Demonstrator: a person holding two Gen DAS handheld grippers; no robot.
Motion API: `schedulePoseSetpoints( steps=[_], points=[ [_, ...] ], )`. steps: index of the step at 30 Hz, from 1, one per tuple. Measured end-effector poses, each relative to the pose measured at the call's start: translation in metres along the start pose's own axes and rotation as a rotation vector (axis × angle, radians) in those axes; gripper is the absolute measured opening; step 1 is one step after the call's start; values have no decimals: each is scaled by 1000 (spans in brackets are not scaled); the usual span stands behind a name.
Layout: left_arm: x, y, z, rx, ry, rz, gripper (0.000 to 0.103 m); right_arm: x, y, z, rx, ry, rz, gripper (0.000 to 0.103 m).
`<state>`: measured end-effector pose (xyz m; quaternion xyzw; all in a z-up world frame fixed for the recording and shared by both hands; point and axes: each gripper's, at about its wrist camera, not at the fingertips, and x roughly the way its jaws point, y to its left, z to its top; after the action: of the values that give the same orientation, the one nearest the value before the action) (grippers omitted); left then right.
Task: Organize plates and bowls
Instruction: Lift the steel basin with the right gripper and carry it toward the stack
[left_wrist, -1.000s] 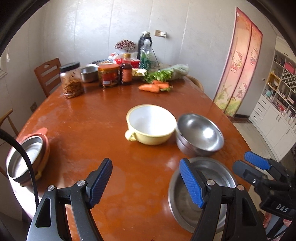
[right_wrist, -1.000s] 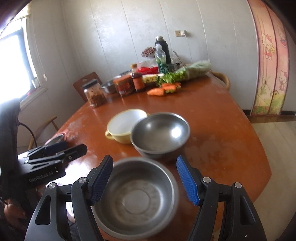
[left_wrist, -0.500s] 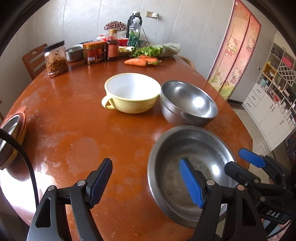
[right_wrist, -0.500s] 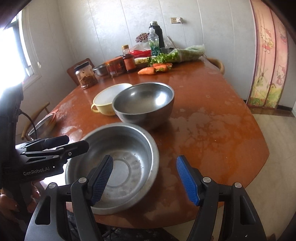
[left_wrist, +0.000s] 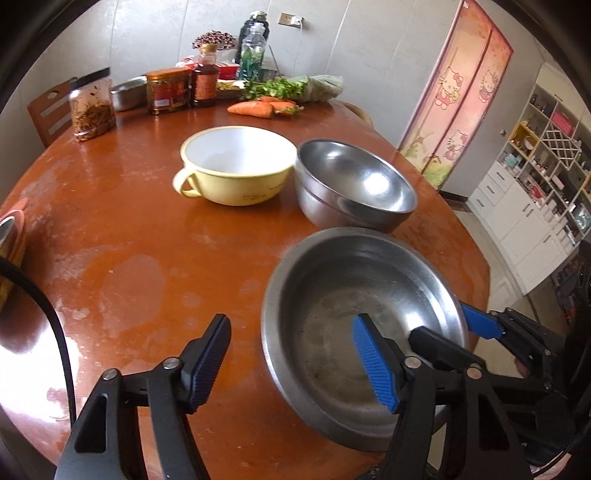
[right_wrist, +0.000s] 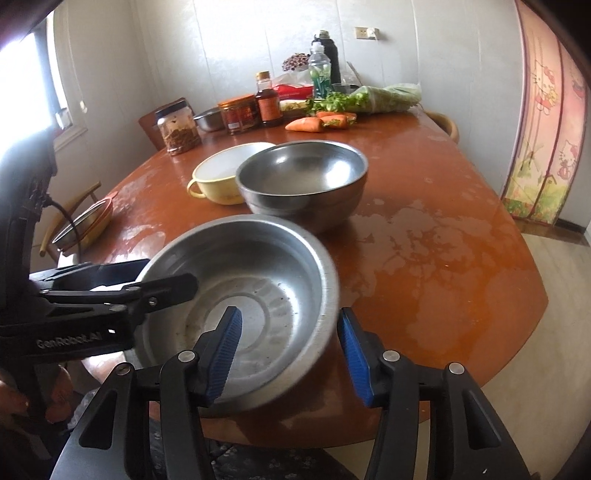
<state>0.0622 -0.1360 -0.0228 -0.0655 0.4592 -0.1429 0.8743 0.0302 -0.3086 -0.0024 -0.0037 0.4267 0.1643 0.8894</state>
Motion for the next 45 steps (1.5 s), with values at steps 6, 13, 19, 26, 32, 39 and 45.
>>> schedulePoseSetpoints(
  steps=[6,13,19,26,32,39,45],
  points=[
    [6,1,-2,9,21,-35,53,1,13,2,-40,1,-7,54],
    [-6,18,-3,-17,-5,-13,53,4,30,10,-76,-10,0,54],
    [-26,42,-3,-58,-51,27,53,10,54,22,-112,-25,40,53],
    [-40,70,-8,-99,-84,71,53,19,86,34,-175,-43,70,53],
    [-34,85,-10,-121,-67,73,53,33,102,38,-200,-24,74,53],
    [-26,89,-10,-108,-50,79,53,45,104,38,-194,5,66,53],
    [-23,90,-9,-92,-52,86,53,50,104,37,-195,22,61,53]
  ],
)
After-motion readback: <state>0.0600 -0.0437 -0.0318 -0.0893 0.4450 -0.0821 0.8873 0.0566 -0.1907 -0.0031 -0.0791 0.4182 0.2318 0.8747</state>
